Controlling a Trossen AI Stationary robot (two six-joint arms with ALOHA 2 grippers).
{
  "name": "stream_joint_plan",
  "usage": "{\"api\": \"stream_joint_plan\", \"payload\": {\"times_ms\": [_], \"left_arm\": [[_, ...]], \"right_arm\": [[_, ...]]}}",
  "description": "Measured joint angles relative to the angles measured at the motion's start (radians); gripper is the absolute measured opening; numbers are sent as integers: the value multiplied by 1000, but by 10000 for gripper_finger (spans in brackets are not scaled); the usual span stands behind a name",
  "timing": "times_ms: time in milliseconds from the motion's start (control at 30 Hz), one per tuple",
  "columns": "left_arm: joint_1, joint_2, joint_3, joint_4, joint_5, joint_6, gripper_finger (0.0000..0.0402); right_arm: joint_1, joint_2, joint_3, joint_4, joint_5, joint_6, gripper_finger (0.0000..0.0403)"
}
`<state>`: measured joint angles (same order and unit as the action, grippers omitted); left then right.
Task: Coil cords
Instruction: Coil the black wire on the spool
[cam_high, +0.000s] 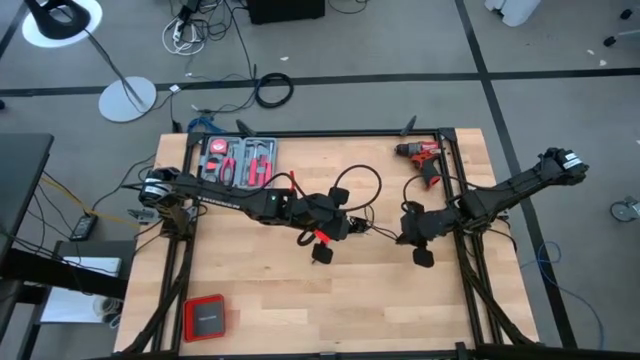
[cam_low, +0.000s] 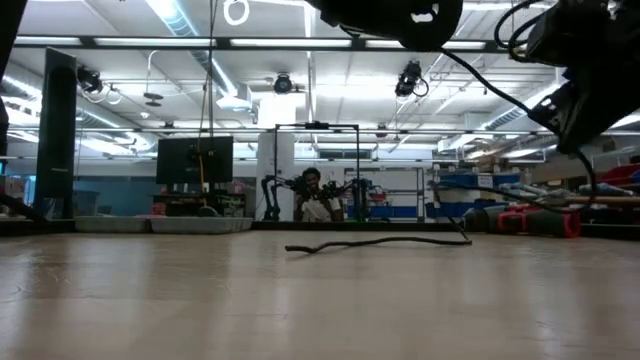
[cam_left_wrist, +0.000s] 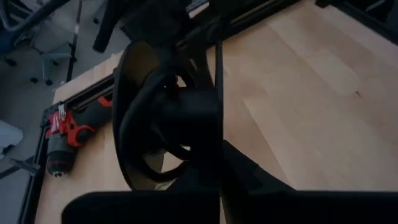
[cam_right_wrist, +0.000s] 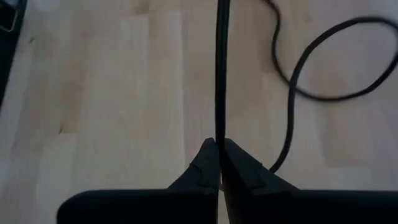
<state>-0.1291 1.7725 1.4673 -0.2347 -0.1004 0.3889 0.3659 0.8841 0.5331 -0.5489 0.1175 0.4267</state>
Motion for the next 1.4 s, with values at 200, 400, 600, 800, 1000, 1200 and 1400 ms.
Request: {"api": "stream_joint_plan", "payload": {"times_ms": [200, 400, 600, 800, 1000, 1200, 1400], "left_arm": [[0, -3, 0, -33, -19, 0, 0], [0, -10, 0, -54, -61, -8, 0], [6, -13, 0, -78, -92, -59, 0], [5, -14, 0, -86, -54, -99, 0], [5, -14, 0, -118, 2, -138, 0], [5, -14, 0, -130, 9, -139, 0], [5, -14, 0, -112, 51, -143, 0]], "right_arm": [[31, -10, 0, 12, -113, 18, 0], [86, -46, 0, 99, -135, -104, 0], [118, -80, 41, 95, 1, -328, 0], [111, -75, 116, 128, 236, -634, 0], [74, -62, 171, 136, 289, -878, 0], [30, -36, 219, 191, 290, -1013, 0], [-45, 4, 221, 362, 226, -1178, 0]]}}
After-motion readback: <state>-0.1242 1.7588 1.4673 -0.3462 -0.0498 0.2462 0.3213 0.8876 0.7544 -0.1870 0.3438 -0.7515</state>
